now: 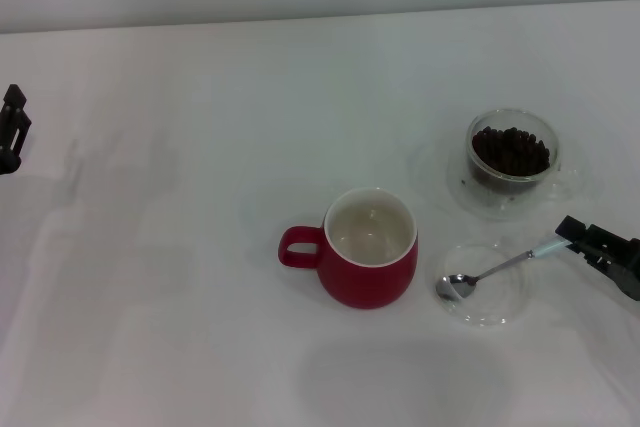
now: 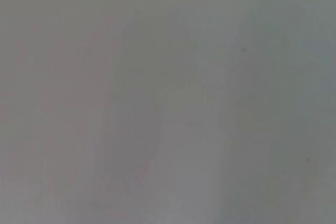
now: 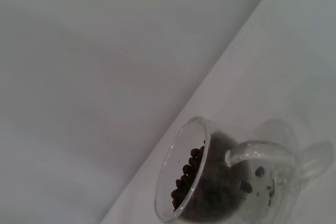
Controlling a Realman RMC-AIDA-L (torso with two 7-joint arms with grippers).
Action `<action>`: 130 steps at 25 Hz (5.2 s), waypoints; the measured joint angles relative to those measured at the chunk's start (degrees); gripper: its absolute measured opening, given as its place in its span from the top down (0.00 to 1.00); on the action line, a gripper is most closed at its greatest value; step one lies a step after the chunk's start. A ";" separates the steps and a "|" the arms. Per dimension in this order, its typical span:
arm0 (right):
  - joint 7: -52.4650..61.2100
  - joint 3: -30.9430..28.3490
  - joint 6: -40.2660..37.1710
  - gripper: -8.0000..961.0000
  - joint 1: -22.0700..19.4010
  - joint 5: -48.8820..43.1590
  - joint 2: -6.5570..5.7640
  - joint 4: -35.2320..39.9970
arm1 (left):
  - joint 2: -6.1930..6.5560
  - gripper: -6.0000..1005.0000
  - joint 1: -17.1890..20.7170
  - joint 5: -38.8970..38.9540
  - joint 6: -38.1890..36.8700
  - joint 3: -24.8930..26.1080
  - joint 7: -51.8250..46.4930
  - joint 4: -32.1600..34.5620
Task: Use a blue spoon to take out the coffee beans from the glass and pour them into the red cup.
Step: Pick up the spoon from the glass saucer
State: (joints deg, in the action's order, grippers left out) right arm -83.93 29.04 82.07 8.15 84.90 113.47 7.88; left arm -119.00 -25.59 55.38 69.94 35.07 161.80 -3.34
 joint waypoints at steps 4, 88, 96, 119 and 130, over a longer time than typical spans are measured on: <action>-0.01 0.18 -0.43 0.58 0.07 0.00 0.15 0.23 | 0.00 0.43 0.00 0.00 0.02 0.00 0.00 -0.13; -0.42 1.34 -1.76 0.73 1.69 0.00 0.95 0.30 | -0.18 0.43 -0.24 -0.01 -0.77 0.00 0.00 -0.27; -0.19 1.46 -2.38 0.74 3.20 0.01 0.84 0.29 | -0.18 0.43 -0.05 -0.01 -0.77 0.00 0.00 -0.20; -0.24 1.64 -5.14 0.75 4.05 0.06 0.46 0.29 | -0.18 0.43 -0.07 0.55 -0.77 0.00 0.00 0.00; -0.18 1.64 -4.06 0.76 3.10 0.00 0.49 0.28 | -0.18 0.43 -0.23 0.71 -0.77 0.00 0.00 0.00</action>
State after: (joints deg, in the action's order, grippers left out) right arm -84.11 30.68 78.01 11.25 84.89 113.96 8.17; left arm -119.18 -25.83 56.08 69.17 35.06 161.80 -3.34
